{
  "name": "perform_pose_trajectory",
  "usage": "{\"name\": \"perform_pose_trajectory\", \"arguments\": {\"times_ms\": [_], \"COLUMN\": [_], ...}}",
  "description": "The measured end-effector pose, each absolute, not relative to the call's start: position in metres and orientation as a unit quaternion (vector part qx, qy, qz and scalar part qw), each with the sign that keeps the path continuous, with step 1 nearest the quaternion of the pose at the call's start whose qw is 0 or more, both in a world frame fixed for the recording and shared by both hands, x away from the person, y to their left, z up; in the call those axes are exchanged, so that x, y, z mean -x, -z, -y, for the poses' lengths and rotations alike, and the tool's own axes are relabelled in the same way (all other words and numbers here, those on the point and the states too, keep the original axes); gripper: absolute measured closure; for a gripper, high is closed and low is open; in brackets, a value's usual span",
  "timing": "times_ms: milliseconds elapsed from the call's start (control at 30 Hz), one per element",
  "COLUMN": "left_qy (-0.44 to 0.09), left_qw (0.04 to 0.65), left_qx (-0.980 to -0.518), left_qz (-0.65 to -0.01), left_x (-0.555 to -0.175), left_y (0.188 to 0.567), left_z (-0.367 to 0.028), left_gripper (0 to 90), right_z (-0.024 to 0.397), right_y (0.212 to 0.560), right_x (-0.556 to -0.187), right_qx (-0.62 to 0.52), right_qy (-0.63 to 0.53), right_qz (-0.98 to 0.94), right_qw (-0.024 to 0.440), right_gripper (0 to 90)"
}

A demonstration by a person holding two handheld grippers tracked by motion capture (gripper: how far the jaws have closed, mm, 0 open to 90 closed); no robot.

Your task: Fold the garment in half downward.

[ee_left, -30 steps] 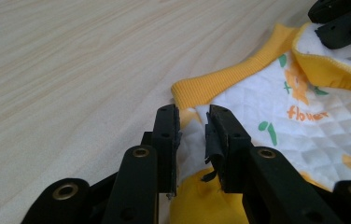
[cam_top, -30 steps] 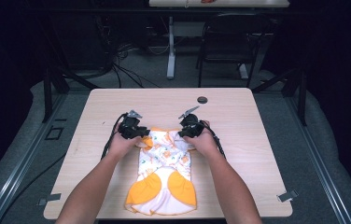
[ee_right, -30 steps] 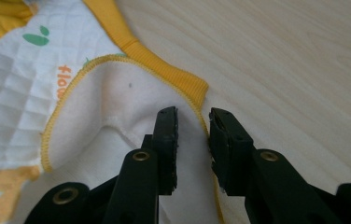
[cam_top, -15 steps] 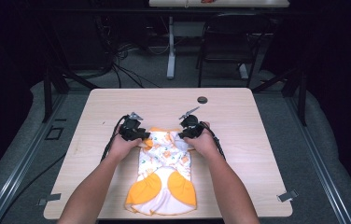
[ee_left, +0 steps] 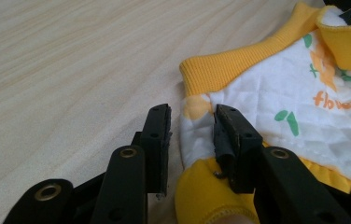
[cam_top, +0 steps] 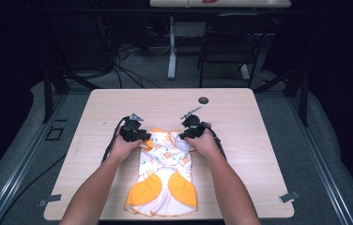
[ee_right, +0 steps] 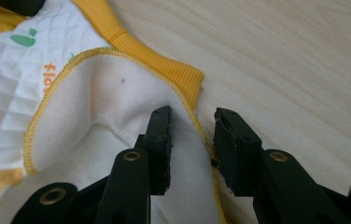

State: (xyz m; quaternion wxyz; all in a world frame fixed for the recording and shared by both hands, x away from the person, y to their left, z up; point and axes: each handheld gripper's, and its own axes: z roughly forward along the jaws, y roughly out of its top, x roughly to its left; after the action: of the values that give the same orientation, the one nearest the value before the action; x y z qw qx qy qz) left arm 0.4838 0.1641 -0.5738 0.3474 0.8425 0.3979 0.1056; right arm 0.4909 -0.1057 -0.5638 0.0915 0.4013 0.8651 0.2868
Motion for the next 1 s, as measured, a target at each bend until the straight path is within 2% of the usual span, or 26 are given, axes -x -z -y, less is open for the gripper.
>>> {"name": "perform_pose_trajectory", "arguments": {"times_ms": [133,200,467,1000], "left_qy": [-0.101,-0.101,-0.096,-0.103], "left_qw": [0.351,0.351,0.348,0.340], "left_qx": [-0.842,-0.842,-0.845,-0.845], "left_qz": [-0.396,-0.397,-0.394,-0.399], "left_x": [-0.4831,-0.4832,-0.4824,-0.4823], "left_y": [0.5743,0.5743,0.5738,0.5724], "left_z": [-0.1621,-0.1623,-0.1616,-0.1592], "left_gripper": [75.5,78.3,86.5,88.0], "right_z": [0.1059,0.1056,0.1039,0.0983], "right_y": [0.5634,0.5632,0.5638,0.5622], "right_x": [-0.4911,-0.4910,-0.4894,-0.4851], "right_qx": [-0.399,-0.399,-0.399,-0.386], "right_qy": [-0.286,-0.287,-0.293,-0.282], "right_qz": [-0.867,-0.868,-0.866,-0.872], "right_qw": [0.084,0.077,0.074,0.099], "right_gripper": [71.9,76.6,83.6,85.5]}}
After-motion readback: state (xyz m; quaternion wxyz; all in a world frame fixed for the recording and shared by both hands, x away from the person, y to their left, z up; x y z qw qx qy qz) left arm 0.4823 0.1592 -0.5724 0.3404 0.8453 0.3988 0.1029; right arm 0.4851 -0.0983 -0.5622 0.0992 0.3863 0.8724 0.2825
